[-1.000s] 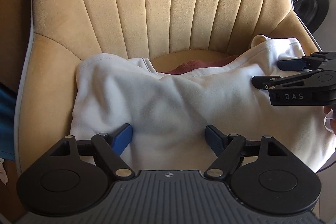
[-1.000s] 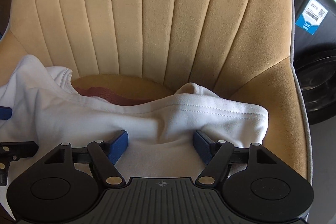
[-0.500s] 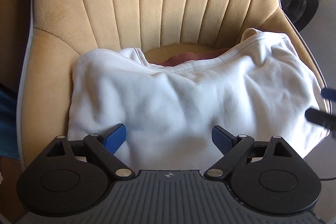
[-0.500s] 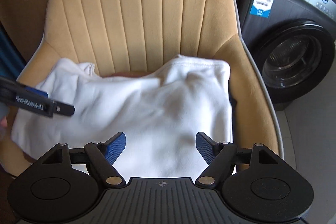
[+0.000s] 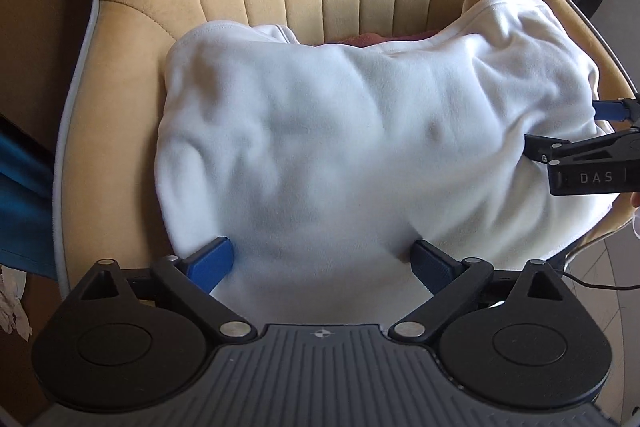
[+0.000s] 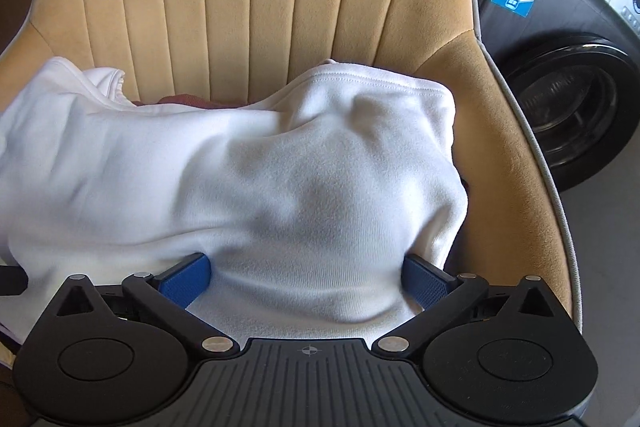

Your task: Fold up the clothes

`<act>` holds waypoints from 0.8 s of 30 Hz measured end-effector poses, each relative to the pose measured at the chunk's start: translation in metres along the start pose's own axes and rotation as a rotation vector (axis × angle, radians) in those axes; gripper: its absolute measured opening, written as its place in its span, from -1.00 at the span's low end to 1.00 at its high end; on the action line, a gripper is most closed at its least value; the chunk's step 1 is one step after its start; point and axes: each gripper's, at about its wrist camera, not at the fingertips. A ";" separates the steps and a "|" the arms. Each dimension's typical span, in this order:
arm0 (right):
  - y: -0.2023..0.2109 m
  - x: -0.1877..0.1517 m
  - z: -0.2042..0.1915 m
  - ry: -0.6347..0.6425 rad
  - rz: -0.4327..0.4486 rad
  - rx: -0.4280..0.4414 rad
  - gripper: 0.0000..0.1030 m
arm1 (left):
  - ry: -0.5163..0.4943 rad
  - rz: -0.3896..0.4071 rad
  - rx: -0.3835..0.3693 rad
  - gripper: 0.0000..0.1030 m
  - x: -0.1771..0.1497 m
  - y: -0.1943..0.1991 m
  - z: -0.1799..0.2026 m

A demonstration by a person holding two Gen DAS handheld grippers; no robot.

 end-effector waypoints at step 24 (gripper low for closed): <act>0.124 -0.052 0.001 -0.229 -0.065 -0.068 0.98 | 0.055 -0.076 -0.044 0.99 -0.047 0.064 0.010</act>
Point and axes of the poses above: each gripper's, at about its wrist camera, not at the fingertips, and y roughly against the way its jaws point, z to its right, x to its top, and after that the axes turned 4 degrees about y, right-handed
